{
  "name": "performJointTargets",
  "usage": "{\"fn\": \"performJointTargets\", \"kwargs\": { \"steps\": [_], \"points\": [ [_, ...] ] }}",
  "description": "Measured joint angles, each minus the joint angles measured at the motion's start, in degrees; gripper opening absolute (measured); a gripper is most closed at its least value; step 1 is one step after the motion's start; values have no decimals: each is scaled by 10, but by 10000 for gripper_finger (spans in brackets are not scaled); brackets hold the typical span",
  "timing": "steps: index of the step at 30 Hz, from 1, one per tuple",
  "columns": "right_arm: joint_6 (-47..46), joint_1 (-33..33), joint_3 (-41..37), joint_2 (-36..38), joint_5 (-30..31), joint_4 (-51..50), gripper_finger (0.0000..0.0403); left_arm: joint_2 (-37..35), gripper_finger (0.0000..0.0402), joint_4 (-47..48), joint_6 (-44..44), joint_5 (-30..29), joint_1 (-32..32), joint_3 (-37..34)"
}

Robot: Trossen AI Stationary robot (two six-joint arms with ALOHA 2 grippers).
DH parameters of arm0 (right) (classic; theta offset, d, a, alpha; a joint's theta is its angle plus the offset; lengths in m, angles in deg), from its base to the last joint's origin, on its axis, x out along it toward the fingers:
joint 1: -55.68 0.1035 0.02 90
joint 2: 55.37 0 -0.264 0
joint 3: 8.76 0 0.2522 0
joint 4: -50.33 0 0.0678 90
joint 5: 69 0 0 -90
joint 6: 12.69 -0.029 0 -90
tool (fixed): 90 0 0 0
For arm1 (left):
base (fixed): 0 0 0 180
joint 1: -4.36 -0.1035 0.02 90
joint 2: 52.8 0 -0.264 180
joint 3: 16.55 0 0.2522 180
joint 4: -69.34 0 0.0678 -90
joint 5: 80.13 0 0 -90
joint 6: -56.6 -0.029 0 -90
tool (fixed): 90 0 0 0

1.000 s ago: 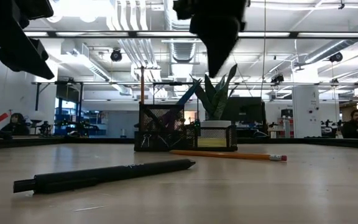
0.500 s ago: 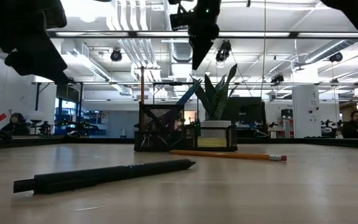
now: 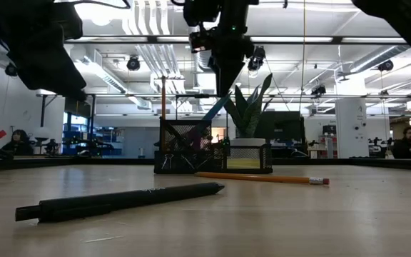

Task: Pick and place office supplies into organizer
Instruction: Put the scissors into the desk organizer

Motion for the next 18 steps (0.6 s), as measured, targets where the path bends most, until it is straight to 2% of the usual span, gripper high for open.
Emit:
{"fn": "performJointTargets", "kwargs": {
  "steps": [9,18],
  "points": [
    [-29,0,-7,-23,-55,5,139,-1,218,-1,-59,15,-33,0],
    [-48,0,-9,-38,-55,12,81,-1,218,-1,-75,38,-51,-1]
  ]
}}
